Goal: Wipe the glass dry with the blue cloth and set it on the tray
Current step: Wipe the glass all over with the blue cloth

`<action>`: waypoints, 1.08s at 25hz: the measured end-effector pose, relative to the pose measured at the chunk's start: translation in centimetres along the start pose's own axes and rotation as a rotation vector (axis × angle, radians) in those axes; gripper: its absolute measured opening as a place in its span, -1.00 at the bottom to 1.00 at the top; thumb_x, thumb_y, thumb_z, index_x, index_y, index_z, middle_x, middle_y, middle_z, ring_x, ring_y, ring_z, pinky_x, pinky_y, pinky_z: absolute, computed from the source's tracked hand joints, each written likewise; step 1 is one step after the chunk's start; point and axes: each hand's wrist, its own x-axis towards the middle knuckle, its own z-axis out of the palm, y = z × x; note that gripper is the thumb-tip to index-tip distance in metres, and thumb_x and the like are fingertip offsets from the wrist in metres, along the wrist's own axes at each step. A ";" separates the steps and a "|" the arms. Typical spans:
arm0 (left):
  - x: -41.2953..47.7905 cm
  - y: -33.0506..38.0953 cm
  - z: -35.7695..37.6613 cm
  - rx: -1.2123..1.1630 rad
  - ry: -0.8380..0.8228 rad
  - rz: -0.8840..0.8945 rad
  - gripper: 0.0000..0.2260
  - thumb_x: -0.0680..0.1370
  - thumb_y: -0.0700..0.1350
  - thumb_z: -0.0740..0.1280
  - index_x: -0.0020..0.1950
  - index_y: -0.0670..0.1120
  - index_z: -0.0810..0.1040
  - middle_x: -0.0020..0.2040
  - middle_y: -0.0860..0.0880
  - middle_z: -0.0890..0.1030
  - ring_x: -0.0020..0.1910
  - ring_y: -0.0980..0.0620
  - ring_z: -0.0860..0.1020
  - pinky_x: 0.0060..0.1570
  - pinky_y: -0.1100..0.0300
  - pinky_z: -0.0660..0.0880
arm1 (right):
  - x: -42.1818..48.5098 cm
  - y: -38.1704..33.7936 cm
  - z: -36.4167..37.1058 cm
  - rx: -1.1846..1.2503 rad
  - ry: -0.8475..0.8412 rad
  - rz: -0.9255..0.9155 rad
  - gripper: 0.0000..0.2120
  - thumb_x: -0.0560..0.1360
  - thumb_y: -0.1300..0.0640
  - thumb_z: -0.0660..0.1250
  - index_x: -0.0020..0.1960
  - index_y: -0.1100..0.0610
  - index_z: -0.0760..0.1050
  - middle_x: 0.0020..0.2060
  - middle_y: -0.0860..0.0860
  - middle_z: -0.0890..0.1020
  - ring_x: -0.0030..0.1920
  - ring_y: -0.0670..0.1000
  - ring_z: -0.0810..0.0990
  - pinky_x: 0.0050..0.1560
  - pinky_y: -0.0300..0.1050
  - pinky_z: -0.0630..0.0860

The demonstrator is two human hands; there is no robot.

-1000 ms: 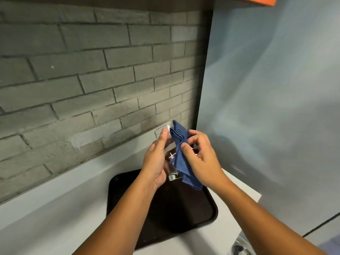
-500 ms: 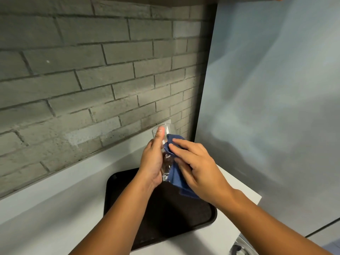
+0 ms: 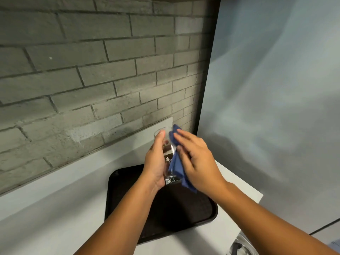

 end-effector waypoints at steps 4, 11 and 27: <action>0.1 -0.5 -0.1 -0.008 -0.037 -0.033 -0.49 0.64 0.37 0.41 0.14 -0.04 0.88 0.09 -0.21 0.87 -0.03 -0.15 0.87 -0.18 0.04 0.75 | 0.0 0.6 0.1 0.026 -0.022 -0.039 -0.62 0.74 0.18 0.28 0.54 0.05 0.54 0.53 -0.03 0.55 0.48 0.00 0.45 0.59 -0.15 0.33; -0.4 -0.3 0.0 -0.027 -0.008 -0.028 -0.41 0.62 0.36 0.43 0.31 -0.13 0.82 0.23 -0.28 0.83 0.14 -0.24 0.84 0.04 -0.06 0.75 | 0.1 0.6 0.0 -0.032 -0.041 -0.098 -0.63 0.72 0.18 0.31 0.51 0.09 0.57 0.50 0.00 0.58 0.46 0.01 0.47 0.55 -0.33 0.27; -0.7 1.0 0.5 0.003 0.047 -0.007 -0.49 0.69 0.29 0.41 0.16 -0.17 0.80 0.02 -0.25 0.86 -0.08 -0.19 0.87 -0.16 -0.03 0.79 | 1.0 1.3 -0.5 -0.024 -0.044 -0.150 -0.64 0.73 0.19 0.29 0.50 0.14 0.57 0.47 0.05 0.59 0.45 0.03 0.48 0.57 -0.14 0.36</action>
